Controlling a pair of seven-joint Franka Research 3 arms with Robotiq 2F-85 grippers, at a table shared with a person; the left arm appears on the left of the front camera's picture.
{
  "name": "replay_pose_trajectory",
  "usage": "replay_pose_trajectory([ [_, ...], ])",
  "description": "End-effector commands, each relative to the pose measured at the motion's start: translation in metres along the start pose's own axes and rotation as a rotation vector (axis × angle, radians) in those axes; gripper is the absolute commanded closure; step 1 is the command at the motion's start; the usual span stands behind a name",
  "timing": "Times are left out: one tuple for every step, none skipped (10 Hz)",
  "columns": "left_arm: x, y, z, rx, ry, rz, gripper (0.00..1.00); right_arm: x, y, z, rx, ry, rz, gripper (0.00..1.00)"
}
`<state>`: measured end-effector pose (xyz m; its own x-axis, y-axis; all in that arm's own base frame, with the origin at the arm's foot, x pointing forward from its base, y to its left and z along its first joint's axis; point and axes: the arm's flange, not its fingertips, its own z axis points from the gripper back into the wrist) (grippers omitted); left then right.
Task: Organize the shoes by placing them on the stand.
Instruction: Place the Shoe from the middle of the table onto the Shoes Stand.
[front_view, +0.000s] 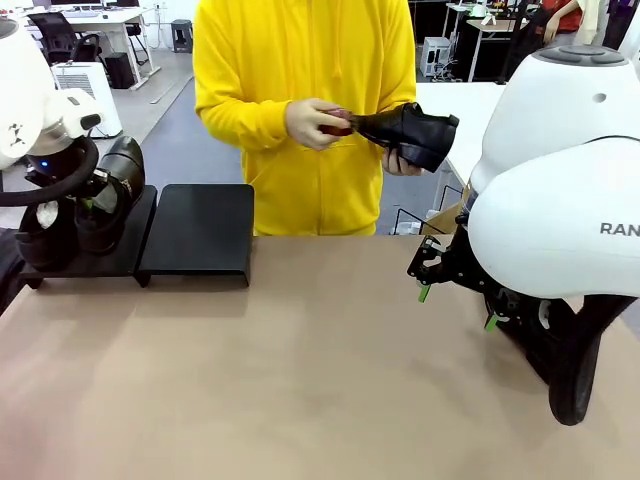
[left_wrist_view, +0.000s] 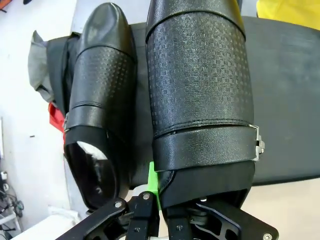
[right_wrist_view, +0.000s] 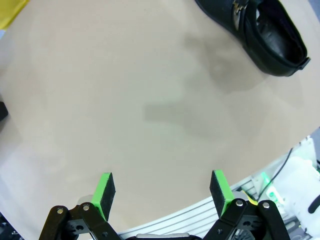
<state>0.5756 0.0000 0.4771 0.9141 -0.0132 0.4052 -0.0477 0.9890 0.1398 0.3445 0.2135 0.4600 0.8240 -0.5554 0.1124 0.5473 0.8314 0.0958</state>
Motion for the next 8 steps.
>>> replay_pose_trajectory([
  [0.006,0.001,-0.005,-0.017,-0.006,-0.004,1.00,0.003,0.000,0.002,-0.005,-0.007,0.017,0.00],
  [0.006,0.002,-0.012,-0.024,0.001,0.003,1.00,0.003,0.000,0.002,-0.005,-0.007,0.017,0.00],
  [0.006,0.003,-0.016,-0.025,-0.001,0.012,1.00,0.003,0.000,0.002,-0.005,-0.007,0.017,0.00],
  [0.005,0.004,-0.018,-0.027,-0.002,0.026,1.00,0.003,0.000,0.002,-0.005,-0.007,0.017,0.00],
  [0.006,0.006,-0.019,-0.023,-0.003,0.033,1.00,0.003,0.000,0.002,-0.005,-0.007,0.017,0.00],
  [0.006,0.008,-0.022,-0.012,-0.017,0.040,1.00,0.003,0.000,0.002,-0.005,-0.007,0.017,0.00],
  [0.006,0.009,-0.026,-0.005,-0.016,0.046,0.97,0.003,0.000,0.002,-0.005,-0.007,0.017,0.00],
  [0.007,0.010,-0.030,0.004,-0.017,0.051,0.82,0.003,0.000,0.002,-0.005,-0.007,0.017,0.00],
])
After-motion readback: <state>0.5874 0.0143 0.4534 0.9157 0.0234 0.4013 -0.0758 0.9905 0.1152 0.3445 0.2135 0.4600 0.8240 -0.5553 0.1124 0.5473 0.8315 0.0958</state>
